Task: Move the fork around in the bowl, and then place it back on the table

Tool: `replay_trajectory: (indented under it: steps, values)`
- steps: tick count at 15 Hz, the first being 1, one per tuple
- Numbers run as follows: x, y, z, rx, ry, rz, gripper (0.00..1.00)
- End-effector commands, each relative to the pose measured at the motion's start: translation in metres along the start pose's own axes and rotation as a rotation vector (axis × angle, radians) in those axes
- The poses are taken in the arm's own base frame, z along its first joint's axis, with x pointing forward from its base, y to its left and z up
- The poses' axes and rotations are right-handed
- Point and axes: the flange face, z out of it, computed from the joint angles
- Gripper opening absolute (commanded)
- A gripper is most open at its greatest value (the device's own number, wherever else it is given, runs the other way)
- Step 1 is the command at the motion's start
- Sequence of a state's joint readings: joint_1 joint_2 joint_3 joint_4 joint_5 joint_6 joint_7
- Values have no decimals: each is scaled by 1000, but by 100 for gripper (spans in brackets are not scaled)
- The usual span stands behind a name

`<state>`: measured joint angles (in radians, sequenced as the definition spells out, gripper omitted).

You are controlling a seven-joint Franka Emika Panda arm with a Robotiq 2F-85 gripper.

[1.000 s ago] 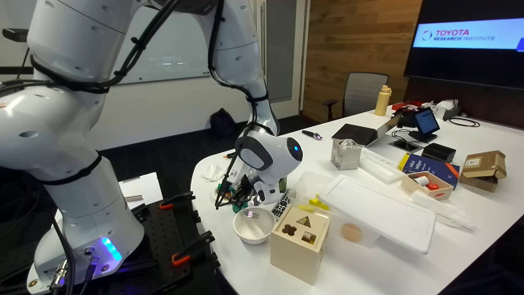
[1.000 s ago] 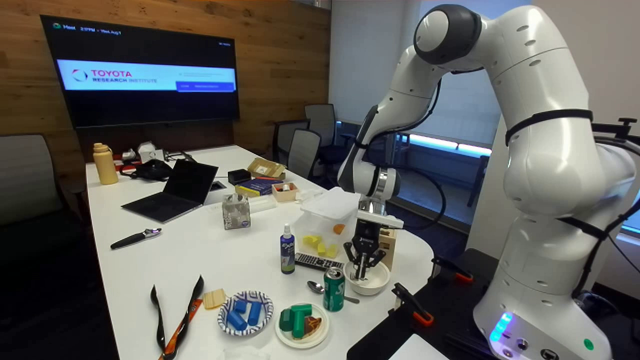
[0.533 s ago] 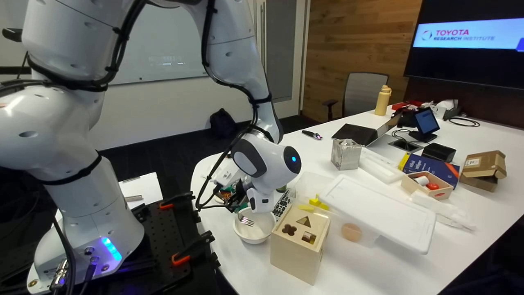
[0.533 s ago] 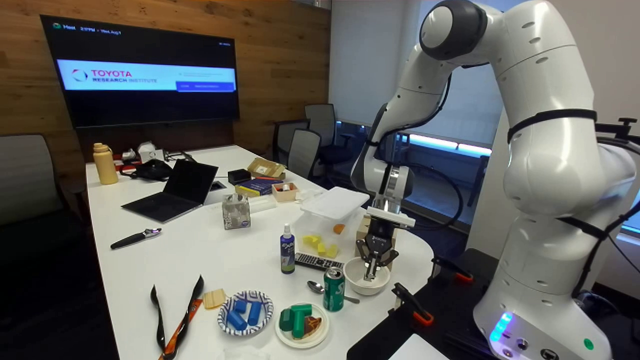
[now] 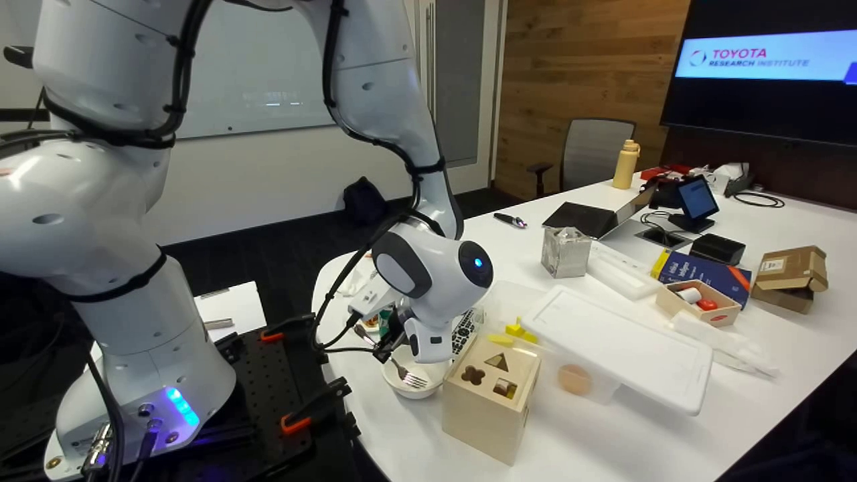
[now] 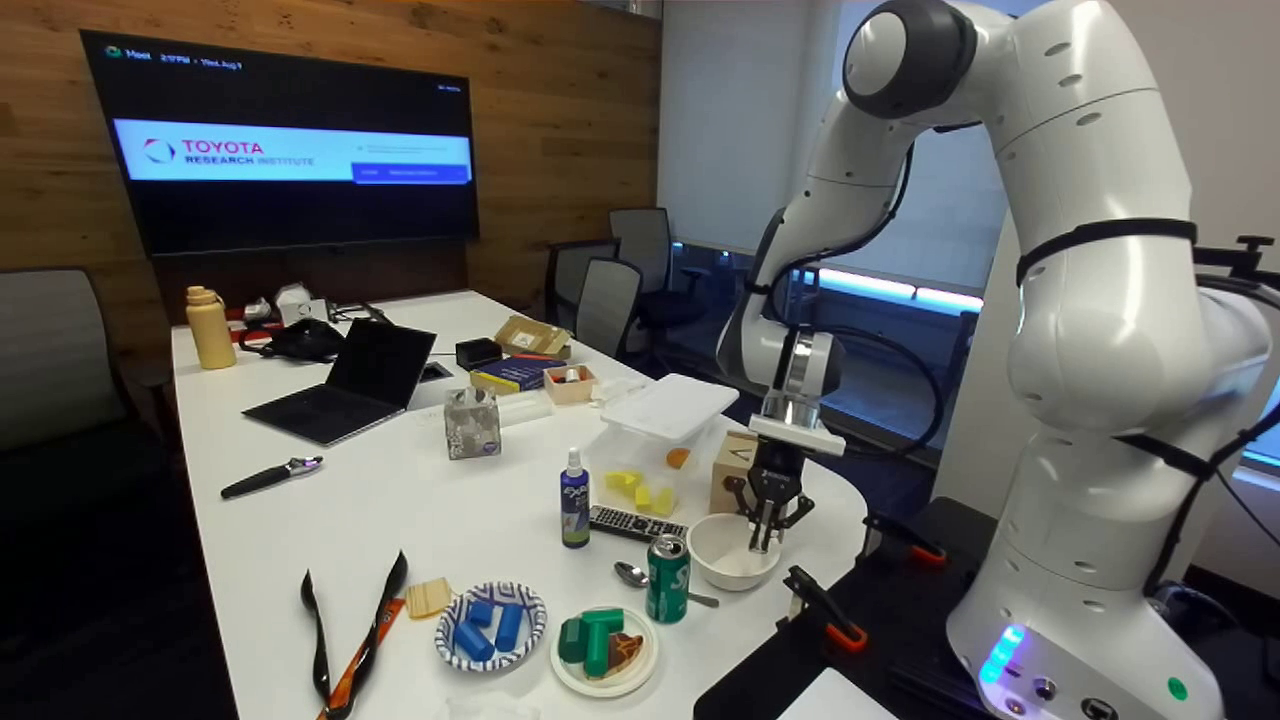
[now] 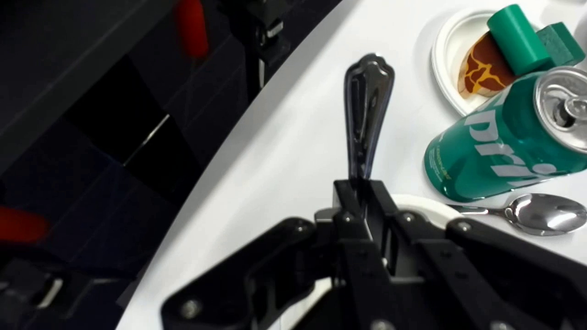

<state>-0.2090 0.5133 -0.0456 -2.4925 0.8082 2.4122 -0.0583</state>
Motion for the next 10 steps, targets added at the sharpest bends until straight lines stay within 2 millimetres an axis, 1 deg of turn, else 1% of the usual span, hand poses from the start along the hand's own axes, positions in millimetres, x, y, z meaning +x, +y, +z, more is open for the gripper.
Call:
replay_trajectory:
  steps: [1, 3, 6, 8, 10]
  values:
    - [-2, -15, 1, 16, 66, -56, 3]
    - [-4, -25, 3, 48, 66, -91, 3]
    - [-10, -37, 9, 96, 3, -121, 3]
    - [-13, -41, 10, 114, -30, -130, 3]
    - [-14, -40, 12, 146, -70, -130, 3]
